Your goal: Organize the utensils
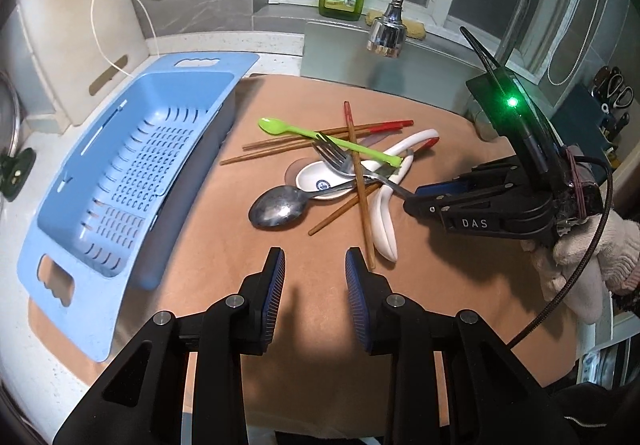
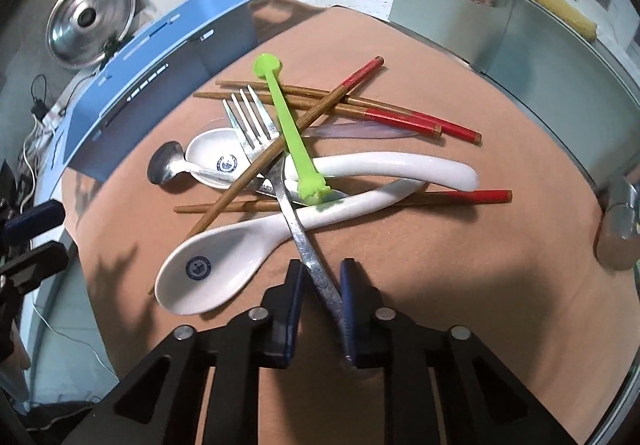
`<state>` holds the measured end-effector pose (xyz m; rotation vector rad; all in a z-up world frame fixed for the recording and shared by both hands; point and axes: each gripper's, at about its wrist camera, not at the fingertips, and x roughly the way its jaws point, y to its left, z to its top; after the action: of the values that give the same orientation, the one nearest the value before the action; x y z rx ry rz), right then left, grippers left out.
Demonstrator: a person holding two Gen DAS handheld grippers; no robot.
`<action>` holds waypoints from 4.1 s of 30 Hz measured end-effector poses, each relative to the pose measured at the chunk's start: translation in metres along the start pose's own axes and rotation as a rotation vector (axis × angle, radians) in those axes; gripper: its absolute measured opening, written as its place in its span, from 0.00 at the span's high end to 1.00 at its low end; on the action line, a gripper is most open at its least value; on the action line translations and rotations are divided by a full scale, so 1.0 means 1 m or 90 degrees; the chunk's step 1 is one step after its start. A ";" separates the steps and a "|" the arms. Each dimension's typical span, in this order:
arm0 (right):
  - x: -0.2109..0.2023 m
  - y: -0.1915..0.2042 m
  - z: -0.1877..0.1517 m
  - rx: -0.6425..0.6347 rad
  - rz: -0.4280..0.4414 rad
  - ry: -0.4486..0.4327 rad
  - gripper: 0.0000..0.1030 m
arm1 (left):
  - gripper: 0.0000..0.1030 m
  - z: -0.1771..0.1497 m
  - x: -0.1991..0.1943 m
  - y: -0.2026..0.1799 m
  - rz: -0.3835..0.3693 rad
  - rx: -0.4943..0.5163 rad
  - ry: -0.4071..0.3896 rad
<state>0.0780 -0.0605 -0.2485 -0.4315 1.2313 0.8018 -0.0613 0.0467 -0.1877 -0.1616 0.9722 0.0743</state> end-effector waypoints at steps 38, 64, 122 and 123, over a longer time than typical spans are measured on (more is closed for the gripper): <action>-0.072 -0.064 -0.119 0.139 0.089 -0.014 0.78 | 0.71 0.088 0.101 -0.138 -0.106 0.357 0.096; -0.052 -0.129 -0.142 0.491 0.152 -0.080 0.75 | 0.73 0.068 0.143 -0.165 -0.169 0.452 0.291; -0.011 -0.126 -0.095 0.689 0.167 -0.044 0.85 | 0.79 -0.010 0.075 -0.108 -0.255 0.273 0.176; -0.011 -0.125 -0.092 0.688 0.162 -0.044 0.85 | 0.79 -0.010 0.075 -0.109 -0.255 0.273 0.176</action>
<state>0.1082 -0.2096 -0.2812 0.6344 1.4759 0.2589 -0.0132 -0.0627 -0.2439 0.0330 1.1905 -0.5343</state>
